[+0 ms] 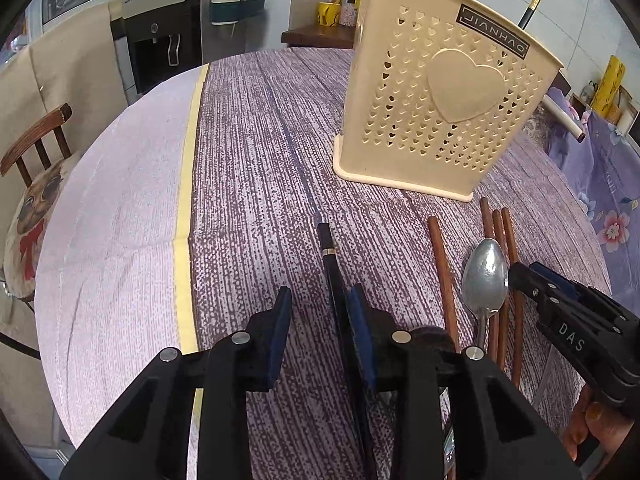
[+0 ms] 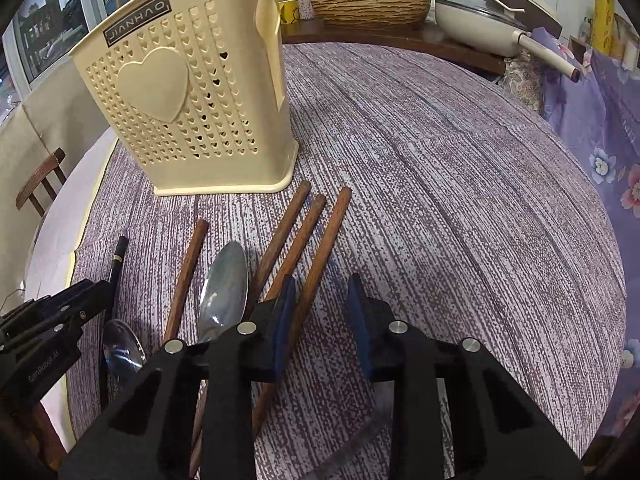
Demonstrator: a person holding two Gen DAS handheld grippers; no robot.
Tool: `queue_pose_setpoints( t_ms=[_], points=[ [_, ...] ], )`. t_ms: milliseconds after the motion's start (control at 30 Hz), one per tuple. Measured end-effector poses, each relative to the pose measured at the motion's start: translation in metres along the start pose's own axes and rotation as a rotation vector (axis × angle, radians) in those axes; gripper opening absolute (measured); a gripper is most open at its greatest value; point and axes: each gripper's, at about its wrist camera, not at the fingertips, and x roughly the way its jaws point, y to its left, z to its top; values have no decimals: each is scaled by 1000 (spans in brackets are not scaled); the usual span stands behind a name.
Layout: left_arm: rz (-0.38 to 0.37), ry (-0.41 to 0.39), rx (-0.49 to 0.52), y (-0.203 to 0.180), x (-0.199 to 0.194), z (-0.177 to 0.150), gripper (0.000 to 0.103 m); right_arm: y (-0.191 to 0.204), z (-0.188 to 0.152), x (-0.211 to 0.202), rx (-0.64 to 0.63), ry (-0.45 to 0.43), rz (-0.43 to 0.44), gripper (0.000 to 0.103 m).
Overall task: Organize utensils
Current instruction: 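Grasp a black chopstick with the left tool while the right tool grasps a brown chopstick, then lift both held chopsticks and carry them above the cream holder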
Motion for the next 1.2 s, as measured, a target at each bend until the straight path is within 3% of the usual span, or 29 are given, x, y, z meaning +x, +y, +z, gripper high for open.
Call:
queue_pose_setpoints(
  t_ms=[533,733,933,1200],
  points=[
    [79,2,41,-17,11,10,10,-5,32,26,63,8,-24,12],
    [79,2,34,-16,12,12,9,-8,33,26,85,-1,-13,11],
    [64,2,5,-12,12,15,9,-17,34,27,138,-6,24,10],
    [15,5,-48,-4,12,19,9,-35,35,24,250,-29,136,9]
  ],
)
